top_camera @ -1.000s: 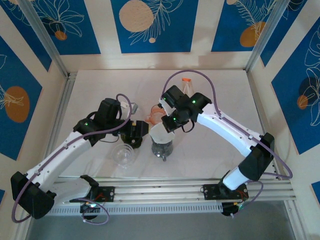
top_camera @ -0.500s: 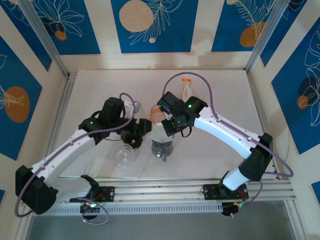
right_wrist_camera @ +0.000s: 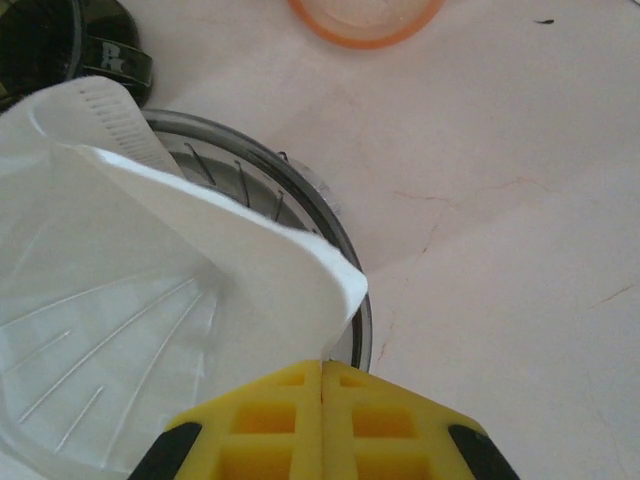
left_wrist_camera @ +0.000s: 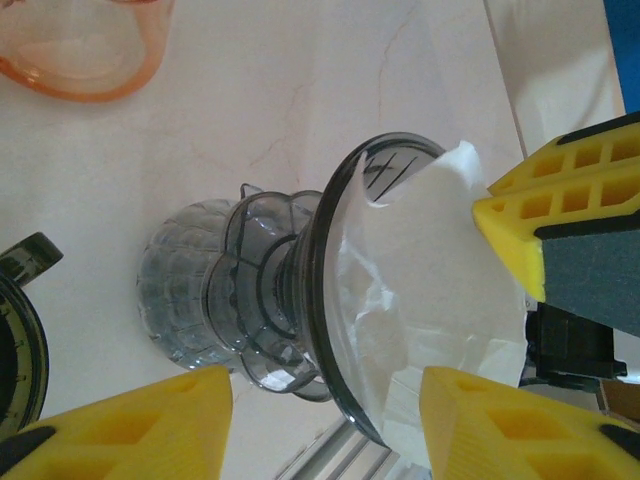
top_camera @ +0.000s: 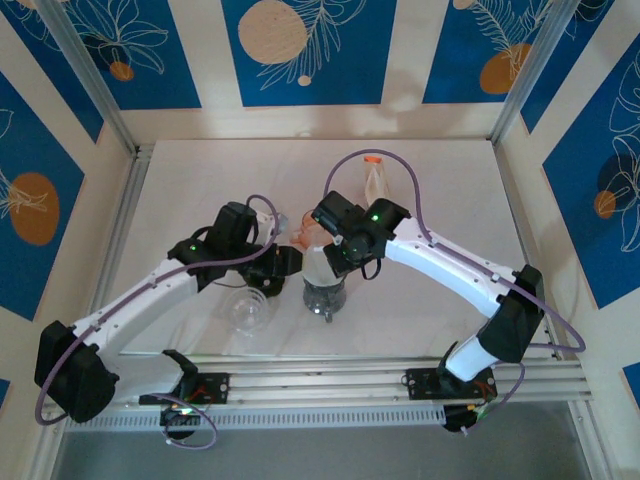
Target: Place the coffee filter in the dripper
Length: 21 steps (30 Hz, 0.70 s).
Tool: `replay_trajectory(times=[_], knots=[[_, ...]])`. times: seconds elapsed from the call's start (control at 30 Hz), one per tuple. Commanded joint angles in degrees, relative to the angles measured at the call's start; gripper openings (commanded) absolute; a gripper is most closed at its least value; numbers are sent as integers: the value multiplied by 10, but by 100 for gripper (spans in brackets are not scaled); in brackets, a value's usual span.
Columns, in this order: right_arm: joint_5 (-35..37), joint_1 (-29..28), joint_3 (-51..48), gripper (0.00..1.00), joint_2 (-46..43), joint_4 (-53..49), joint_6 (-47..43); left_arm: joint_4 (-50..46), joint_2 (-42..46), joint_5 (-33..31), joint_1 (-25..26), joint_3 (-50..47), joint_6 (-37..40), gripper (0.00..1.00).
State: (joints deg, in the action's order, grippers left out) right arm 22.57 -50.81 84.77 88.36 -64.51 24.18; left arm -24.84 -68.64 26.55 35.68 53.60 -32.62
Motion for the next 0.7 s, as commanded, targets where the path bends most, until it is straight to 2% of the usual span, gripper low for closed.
replay_trajectory(times=[0.0, 0.1, 0.27, 0.37, 0.43, 0.67], knots=[[7, -4, -3, 0, -6, 4, 14, -3, -5, -3, 6, -5, 6, 49], [7, -4, -4, 1, -9, 6, 14, -8, -2, -10, 7, -5, 6, 50], [5, -6, -5, 2, -12, 8, 16, 20, 16, 2, 7, -6, -7, 65], [4, -6, -8, 2, -12, 11, 16, 41, 16, 5, 9, -6, -13, 68], [4, -6, -11, 2, -12, 12, 17, 42, 4, 8, 12, -2, -10, 65], [3, -6, -16, 2, -16, 15, 20, 26, -19, -11, 17, -4, -8, 45]])
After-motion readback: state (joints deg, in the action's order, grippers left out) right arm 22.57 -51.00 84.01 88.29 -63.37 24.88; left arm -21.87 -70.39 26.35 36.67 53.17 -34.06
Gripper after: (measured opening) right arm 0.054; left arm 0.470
